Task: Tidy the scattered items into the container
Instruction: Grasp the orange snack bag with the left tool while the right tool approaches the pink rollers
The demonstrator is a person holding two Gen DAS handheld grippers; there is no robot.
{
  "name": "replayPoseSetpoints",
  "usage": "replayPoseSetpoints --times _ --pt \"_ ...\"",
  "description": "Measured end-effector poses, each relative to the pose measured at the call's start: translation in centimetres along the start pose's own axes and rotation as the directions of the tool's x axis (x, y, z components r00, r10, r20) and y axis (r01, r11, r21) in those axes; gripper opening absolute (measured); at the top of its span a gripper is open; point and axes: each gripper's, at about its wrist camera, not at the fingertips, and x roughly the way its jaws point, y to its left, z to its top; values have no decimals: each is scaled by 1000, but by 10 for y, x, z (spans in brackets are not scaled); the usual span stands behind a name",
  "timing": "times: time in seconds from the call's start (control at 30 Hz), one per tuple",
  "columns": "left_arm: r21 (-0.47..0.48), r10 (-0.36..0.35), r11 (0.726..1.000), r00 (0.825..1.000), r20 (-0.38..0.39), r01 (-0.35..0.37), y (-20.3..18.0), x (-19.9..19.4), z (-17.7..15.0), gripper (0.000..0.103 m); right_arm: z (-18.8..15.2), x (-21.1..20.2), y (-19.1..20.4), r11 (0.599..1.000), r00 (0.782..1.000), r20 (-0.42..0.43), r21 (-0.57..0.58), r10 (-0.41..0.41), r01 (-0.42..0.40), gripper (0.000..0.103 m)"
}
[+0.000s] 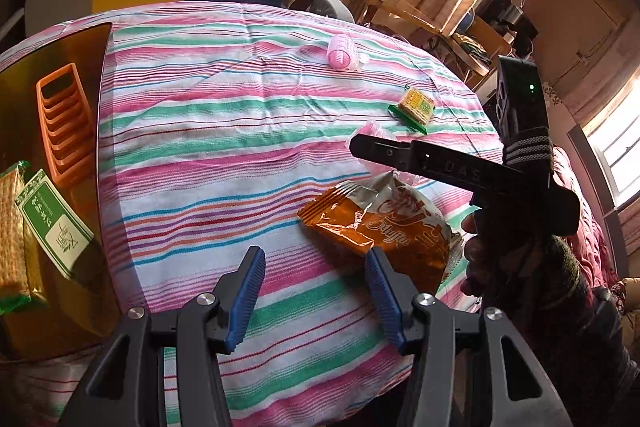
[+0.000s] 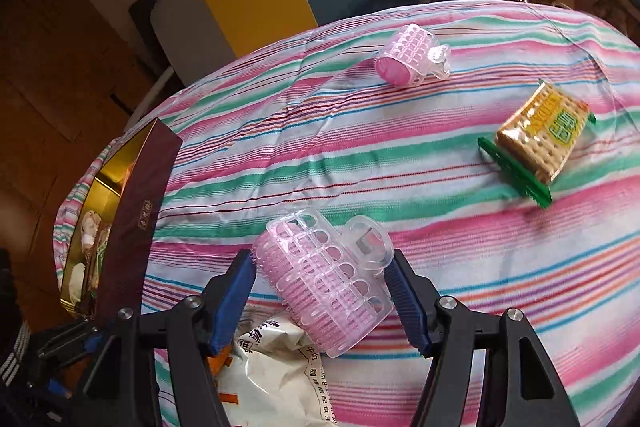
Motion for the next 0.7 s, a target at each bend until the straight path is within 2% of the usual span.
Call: replayPoseSetpoints --times 0.13,0.27,0.33,0.43,0.53,0.6,0.63,0.7 --pt "-10 -86 996 996 -27 85 -8 0 -5 53 -18 -17 -9 995 999 33 95 -12 8 67" --pt "-23 -185 983 980 -74 184 -23 11 -4 53 -36 -35 -19 982 998 64 190 -26 14 69" --pt "-25 -213 977 973 -87 212 -32 17 -2 53 -43 -42 -23 976 997 75 217 -16 -1 72" --pt "-14 -220 976 970 -102 220 -44 24 2 53 -52 -51 -29 968 996 89 251 4 -27 85" --pt "-14 -195 981 975 -106 195 -47 31 6 54 -62 -61 -34 952 994 90 293 67 -91 88" --pt "-34 -187 982 977 -99 184 -43 34 9 54 -72 -64 -34 931 982 98 317 160 -183 88" --pt "-47 -185 982 978 -94 181 -39 35 11 54 -76 -65 -34 915 972 103 328 210 -232 89" --pt "-70 -179 982 980 -83 173 -32 34 14 54 -85 -64 -37 859 935 136 370 327 -354 89"
